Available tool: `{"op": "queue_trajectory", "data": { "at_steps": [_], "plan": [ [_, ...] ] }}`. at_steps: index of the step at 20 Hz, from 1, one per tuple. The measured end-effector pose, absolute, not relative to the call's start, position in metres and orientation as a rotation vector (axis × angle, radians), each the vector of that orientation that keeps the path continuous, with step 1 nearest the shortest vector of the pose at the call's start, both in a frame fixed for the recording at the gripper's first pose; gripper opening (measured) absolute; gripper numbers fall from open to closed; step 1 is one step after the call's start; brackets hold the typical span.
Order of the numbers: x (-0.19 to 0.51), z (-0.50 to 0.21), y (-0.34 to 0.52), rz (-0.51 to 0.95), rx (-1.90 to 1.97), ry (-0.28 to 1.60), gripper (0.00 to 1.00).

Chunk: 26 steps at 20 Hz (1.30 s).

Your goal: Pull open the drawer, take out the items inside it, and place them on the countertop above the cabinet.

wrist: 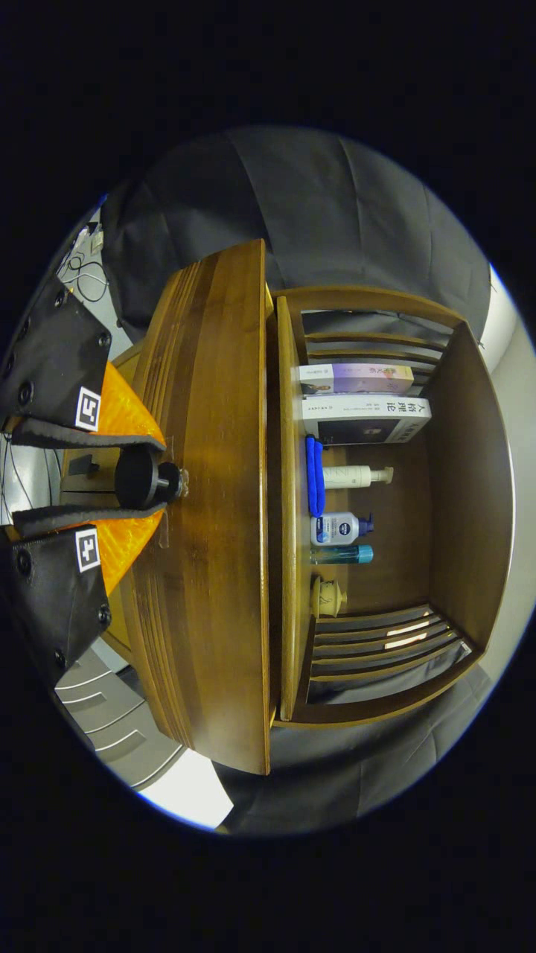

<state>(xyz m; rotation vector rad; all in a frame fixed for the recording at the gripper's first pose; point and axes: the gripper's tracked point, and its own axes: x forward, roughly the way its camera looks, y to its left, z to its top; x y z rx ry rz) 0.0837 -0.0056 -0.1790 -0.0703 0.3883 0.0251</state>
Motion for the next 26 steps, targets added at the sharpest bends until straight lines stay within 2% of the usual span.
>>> {"op": "queue_trajectory", "data": {
  "at_steps": [11,26],
  "plan": [
    [0.026,-0.184,0.001,0.055,-0.092,0.403,0.33],
    [0.008,-0.192,0.004,0.159,-0.132,0.389,0.34]
  ]
}}
